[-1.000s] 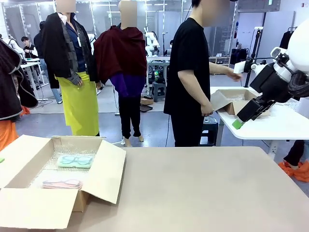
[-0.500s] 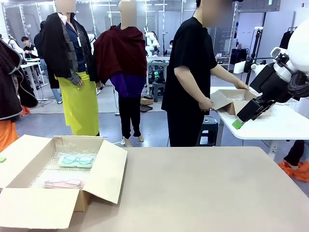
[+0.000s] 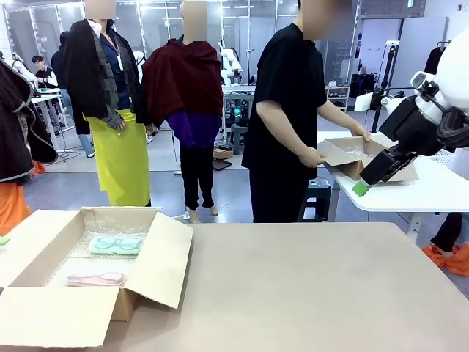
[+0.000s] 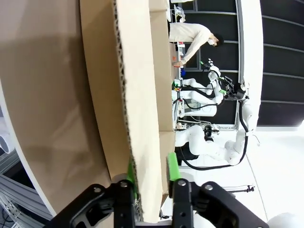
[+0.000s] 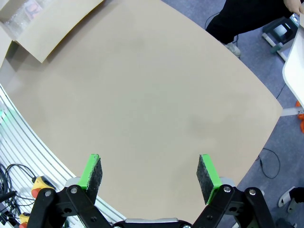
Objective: Pack the glasses set securely to prepare it for shipping.
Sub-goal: Position the Package Box on the left side of the table.
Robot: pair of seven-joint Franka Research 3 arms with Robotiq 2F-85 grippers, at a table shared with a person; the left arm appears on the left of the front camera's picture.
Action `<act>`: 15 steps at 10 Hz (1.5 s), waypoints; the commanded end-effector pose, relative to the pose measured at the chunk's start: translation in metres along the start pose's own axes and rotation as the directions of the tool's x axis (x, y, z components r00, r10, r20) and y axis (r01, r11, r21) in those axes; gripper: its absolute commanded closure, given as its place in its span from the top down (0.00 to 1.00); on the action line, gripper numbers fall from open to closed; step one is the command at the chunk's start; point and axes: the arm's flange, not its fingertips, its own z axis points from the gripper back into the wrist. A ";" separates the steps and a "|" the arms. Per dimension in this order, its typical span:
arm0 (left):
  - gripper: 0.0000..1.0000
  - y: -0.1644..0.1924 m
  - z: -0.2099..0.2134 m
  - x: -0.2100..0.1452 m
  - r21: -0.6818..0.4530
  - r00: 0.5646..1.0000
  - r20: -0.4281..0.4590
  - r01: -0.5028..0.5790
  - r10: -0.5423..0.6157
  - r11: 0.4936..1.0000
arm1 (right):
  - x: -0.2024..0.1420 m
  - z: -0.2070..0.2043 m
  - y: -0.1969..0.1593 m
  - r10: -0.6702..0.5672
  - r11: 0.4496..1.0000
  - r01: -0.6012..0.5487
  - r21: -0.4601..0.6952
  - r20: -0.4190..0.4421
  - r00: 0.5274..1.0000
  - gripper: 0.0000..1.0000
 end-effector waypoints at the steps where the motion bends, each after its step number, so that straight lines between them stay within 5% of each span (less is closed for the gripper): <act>1: 1.00 -0.009 -0.008 -0.012 0.027 1.000 0.019 -0.005 0.005 1.000 | 0.004 0.001 0.003 -0.023 0.999 0.023 -0.024 -0.006 1.000 1.00; 3: 1.00 -0.011 -0.006 -0.016 0.030 1.000 0.030 -0.001 0.001 1.000 | 0.004 0.001 0.003 -0.023 0.999 0.023 -0.024 -0.006 1.000 1.00; 4: 0.81 -0.013 -0.005 -0.018 0.035 0.999 0.039 0.001 -0.002 0.999 | 0.004 0.001 0.003 -0.023 0.999 0.023 -0.024 -0.006 1.000 1.00; 6: 1.00 -0.022 0.005 -0.025 0.113 0.996 0.075 0.042 -0.051 0.993 | 0.004 0.001 0.003 -0.023 0.999 0.023 -0.024 -0.006 1.000 1.00; 10: 1.00 -0.074 0.039 -0.045 0.329 0.953 0.139 0.211 -0.268 0.921 | 0.004 0.001 0.003 -0.023 0.999 0.023 -0.024 -0.006 1.000 1.00; 12: 1.00 -0.130 0.038 -0.068 0.401 0.868 0.112 0.405 -0.483 0.821 | 0.004 0.001 0.003 -0.023 0.999 0.023 -0.024 -0.006 1.000 1.00; 15: 1.00 -0.194 -0.002 -0.090 0.452 0.778 -0.012 0.565 -0.629 0.690 | 0.004 0.001 0.003 -0.023 0.999 0.023 -0.024 -0.006 1.000 1.00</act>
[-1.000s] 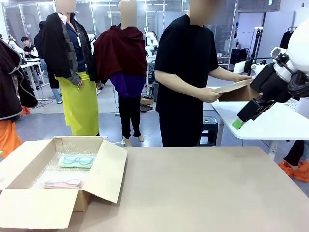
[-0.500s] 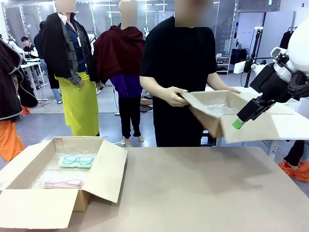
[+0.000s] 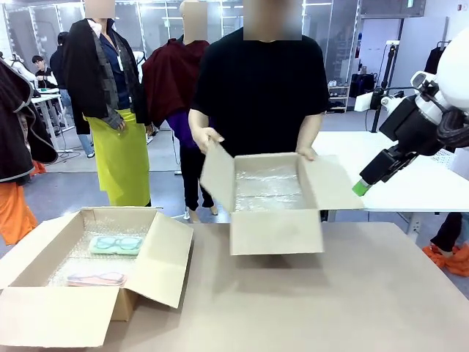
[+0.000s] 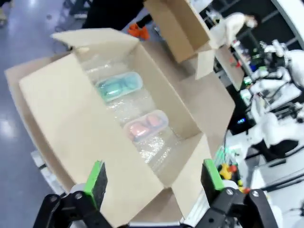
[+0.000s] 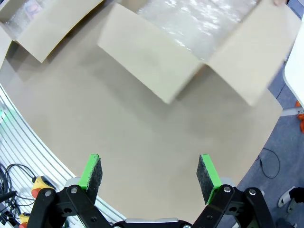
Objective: Pack the glasses set securely to prepare it for shipping.
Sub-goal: Position the Package Box on the left side of the table.
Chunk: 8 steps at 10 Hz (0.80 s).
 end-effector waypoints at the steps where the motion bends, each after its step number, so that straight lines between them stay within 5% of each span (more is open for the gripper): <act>1: 1.00 -0.054 -0.036 0.003 0.109 0.992 -0.091 0.103 -0.093 0.989 | 0.004 0.001 0.003 -0.023 0.999 0.023 -0.024 -0.006 1.000 1.00; 5: 1.00 -0.161 -0.111 0.055 0.226 0.906 -0.361 0.317 -0.223 0.921 | 0.004 0.001 0.003 -0.023 0.999 0.023 -0.024 -0.006 1.000 1.00; 8: 1.00 -0.226 -0.150 0.068 0.122 0.816 -0.441 0.466 -0.373 0.876 | 0.004 0.001 0.003 -0.023 0.999 0.023 -0.024 -0.006 1.000 1.00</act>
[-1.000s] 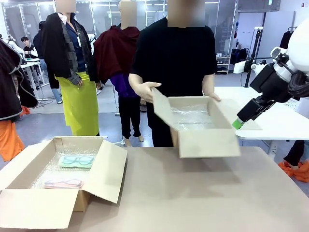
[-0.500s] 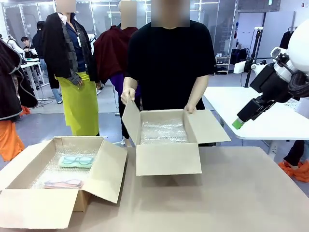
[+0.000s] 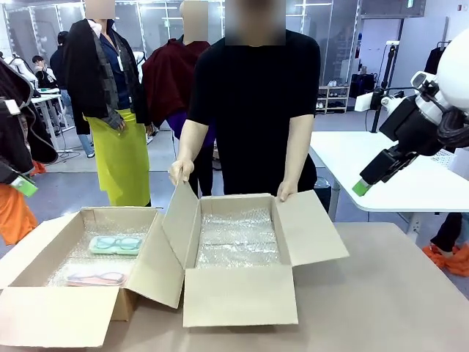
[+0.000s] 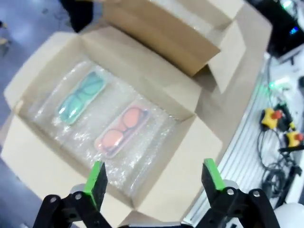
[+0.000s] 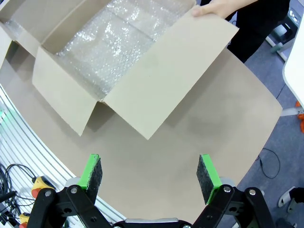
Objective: Pack the glasses set securely to prepare it for shipping.
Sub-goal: Position the Package Box on the left side of the table.
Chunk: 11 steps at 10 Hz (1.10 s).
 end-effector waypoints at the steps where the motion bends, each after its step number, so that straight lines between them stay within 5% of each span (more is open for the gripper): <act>1: 1.00 -0.027 0.003 0.003 -0.005 0.998 -0.044 0.052 -0.052 0.999 | 0.003 0.001 0.003 -0.023 0.999 0.023 -0.024 -0.007 1.000 1.00; 5: 1.00 -0.037 0.009 -0.002 -0.069 0.994 0.031 0.107 -0.105 0.992 | 0.003 0.001 0.003 -0.023 0.999 0.023 -0.024 -0.007 1.000 1.00; 11: 1.00 -0.039 0.007 0.014 -0.028 0.995 -0.014 0.101 -0.101 0.995 | 0.003 0.001 0.003 -0.023 0.999 0.023 -0.024 -0.007 1.000 1.00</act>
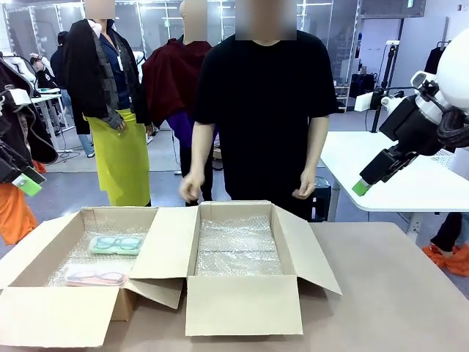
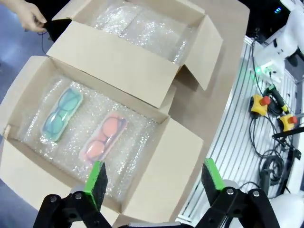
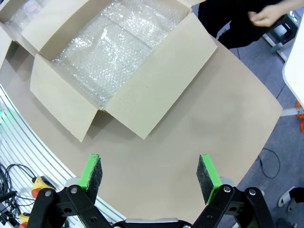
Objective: Pack the glasses set securely to prepare it for shipping.
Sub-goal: Position the Package Box on the left side of the table.
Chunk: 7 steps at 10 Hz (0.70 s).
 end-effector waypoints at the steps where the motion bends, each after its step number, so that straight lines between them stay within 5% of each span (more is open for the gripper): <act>1: 1.00 0.000 0.001 0.002 0.017 1.000 -0.014 -0.005 0.006 1.000 | 0.003 0.001 0.003 -0.023 0.999 0.023 -0.024 -0.007 1.000 1.00; 7: 1.00 0.000 0.001 0.002 0.017 1.000 -0.014 -0.005 0.006 1.000 | 0.003 0.001 0.003 -0.023 0.999 0.023 -0.024 -0.007 1.000 1.00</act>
